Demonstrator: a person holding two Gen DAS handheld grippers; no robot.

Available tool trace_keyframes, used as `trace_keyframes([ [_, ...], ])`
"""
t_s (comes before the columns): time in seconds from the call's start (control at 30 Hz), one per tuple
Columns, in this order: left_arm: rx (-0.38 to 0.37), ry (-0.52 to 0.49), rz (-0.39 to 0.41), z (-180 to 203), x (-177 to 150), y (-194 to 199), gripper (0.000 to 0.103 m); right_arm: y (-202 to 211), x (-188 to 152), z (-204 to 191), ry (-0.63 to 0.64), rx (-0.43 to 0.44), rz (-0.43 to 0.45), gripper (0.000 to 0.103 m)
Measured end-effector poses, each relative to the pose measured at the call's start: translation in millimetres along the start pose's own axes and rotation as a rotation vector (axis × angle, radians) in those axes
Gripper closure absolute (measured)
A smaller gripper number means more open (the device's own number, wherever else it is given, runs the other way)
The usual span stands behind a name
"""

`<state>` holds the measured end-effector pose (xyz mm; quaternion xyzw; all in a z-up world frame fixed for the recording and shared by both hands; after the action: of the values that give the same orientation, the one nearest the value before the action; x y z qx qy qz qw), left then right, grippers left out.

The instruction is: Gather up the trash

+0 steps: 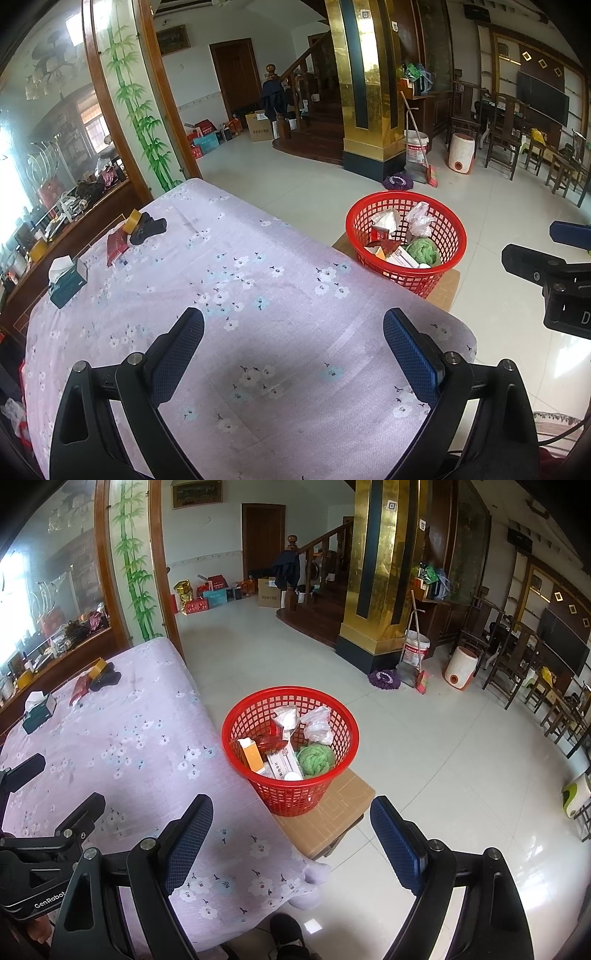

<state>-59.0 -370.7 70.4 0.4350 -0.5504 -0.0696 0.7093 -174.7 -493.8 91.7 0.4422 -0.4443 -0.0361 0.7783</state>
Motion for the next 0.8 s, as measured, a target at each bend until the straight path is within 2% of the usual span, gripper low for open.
trace_keyframes([
  [0.8, -0.001, 0.012, -0.012, -3.3, -9.7, 0.6, 0.006, -10.7, -3.3, -13.4, 0.014, 0.01, -0.019, 0.013],
])
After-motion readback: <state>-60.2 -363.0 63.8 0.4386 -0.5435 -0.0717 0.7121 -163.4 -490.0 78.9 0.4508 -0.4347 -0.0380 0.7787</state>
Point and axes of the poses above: each gripper's, at about its wrist camera, not at the fingertips, and y roughly against the way its jaws point, z to its right, x to its top, the point moved 10 cm from there along -y, roughly the way its jaws point, and after that the axes turned 15 degrees about -x, right-handed, at the moved point
